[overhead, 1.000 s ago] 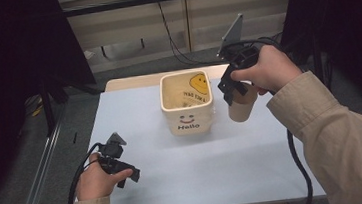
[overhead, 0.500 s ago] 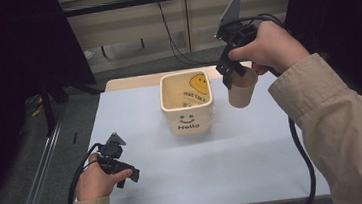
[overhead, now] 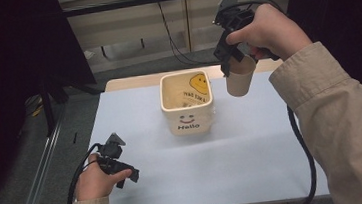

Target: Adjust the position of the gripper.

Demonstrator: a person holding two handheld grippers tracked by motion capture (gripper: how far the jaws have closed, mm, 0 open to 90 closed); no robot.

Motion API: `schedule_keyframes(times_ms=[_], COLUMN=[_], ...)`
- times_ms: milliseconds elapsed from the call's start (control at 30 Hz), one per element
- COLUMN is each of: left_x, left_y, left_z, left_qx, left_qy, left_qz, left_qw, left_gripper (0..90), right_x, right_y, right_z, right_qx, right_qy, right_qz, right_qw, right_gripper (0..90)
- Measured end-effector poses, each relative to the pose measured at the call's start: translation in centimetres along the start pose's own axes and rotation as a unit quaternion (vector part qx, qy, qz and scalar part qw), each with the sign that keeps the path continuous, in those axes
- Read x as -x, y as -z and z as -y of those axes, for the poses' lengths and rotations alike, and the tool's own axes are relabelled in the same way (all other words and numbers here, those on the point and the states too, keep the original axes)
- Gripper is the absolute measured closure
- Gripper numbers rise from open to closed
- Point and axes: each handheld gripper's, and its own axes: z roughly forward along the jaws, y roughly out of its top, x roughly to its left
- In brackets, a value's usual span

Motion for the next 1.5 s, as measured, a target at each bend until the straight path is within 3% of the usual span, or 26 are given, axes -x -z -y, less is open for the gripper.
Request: schedule_keyframes(times_ms=[100,233,633,800,1100,1500], left_x=[0.0,0.0,-0.1,0.0,-0.4,-0.4], left_y=[0.0,-0.1,-0.2,-0.3,0.0,0.0], left_z=[0.0,0.0,0.0,0.0,0.1,0.1], left_qx=[-0.001,-0.001,-0.007,-0.005,-0.002,0.001], left_qy=[0.007,0.002,0.003,0.011,0.006,0.007], left_qz=[0.007,0.002,0.007,0.01,0.011,0.013], left_qw=[1.0,1.0,0.9999,0.9999,0.9999,0.9999], left_gripper=[6.1,6.1,6.1,6.1,6.1,6.1], right_x=[-0.1,-0.5,-2.6,-3.6,-5.1,-5.9], right_y=[-0.1,-0.2,0.4,-0.2,-1.6,-2.7], right_z=[-0.5,-1.3,-4.1,-5.6,-7.7,-8.6], right_qx=[0.0,0.001,0.019,0.021,0.022,0.027], right_qy=[0.002,0.003,0.012,0.017,0.023,0.032], right_qz=[0.002,0.002,0.005,0.001,-0.006,0.007], right_qw=[1.0,1.0,0.9997,0.9996,0.9995,0.9991], right_gripper=[20.7,20.7,20.7,20.7,20.7,20.7])
